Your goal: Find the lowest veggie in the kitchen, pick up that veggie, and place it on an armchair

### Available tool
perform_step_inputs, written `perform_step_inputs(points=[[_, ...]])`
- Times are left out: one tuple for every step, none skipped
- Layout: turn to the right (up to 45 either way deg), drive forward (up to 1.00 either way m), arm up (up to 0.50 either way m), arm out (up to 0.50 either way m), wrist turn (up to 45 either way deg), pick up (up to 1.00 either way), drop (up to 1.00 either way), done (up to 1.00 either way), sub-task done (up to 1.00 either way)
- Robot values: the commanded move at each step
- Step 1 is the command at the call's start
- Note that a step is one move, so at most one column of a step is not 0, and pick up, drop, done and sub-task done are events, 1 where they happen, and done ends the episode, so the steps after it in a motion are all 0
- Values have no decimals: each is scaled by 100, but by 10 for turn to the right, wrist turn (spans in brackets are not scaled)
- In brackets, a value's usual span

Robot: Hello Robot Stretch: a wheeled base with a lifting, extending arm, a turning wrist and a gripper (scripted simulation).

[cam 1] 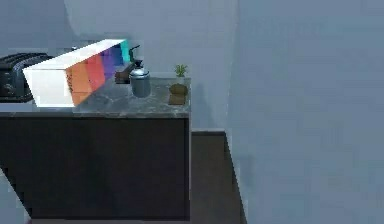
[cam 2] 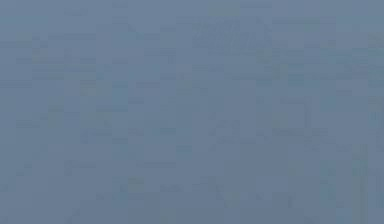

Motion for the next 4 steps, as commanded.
perform_step_inputs(points=[[60,0,0,0,0,0,0,0,0],[0,50,0,0,0,0,0,0,0],[-450,0,0,0,0,0,0,0,0],[-180,0,0,0,0,0,0,0,0]])
